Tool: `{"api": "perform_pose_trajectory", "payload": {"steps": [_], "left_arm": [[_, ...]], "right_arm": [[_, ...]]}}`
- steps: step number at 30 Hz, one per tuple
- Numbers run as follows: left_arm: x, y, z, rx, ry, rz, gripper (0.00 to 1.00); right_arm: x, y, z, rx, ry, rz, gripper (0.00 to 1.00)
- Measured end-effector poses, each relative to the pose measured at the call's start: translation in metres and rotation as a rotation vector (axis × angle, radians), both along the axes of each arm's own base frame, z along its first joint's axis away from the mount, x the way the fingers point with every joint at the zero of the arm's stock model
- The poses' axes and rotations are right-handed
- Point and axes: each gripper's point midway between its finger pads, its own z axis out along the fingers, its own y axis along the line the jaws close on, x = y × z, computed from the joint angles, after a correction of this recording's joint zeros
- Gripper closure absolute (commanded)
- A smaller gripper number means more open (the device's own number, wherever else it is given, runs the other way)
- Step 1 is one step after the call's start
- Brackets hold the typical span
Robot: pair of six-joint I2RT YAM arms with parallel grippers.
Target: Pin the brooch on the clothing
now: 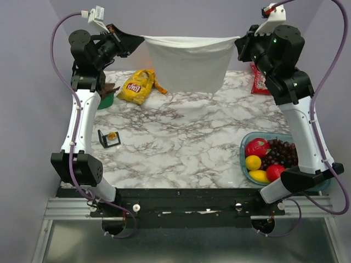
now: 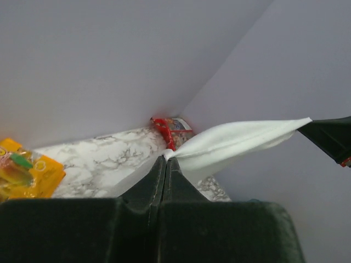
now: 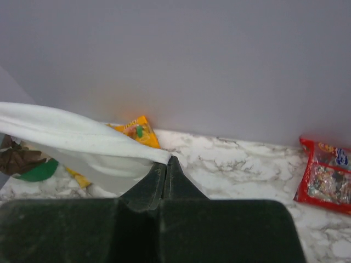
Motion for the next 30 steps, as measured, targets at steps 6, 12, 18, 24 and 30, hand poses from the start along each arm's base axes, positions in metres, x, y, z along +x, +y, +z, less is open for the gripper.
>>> {"api": "perform_pose_trajectory", "payload": {"steps": [6, 12, 18, 24, 30], "left_arm": [[-0.034, -0.016, -0.041, 0.020, 0.024, -0.039, 1.00], [-0.070, -0.030, -0.234, 0.054, 0.405, -0.036, 1.00], [-0.153, -0.043, -0.413, 0.115, 0.873, -0.054, 1.00], [-0.174, -0.028, -0.431, 0.108, 0.902, 0.032, 1.00], [-0.183, -0.017, -0.421, 0.074, 0.824, 0.099, 1.00]], "right_arm": [[-0.021, 0.000, -0.071, -0.030, 0.089, 0.045, 0.99], [-0.059, 0.003, -0.309, -0.090, 0.569, 0.083, 0.99], [-0.138, -0.013, -0.444, -0.085, 0.937, 0.069, 0.99], [-0.159, -0.008, -0.458, 0.005, 0.994, 0.066, 0.99], [-0.176, -0.010, -0.464, 0.051, 1.034, 0.038, 0.99]]}}
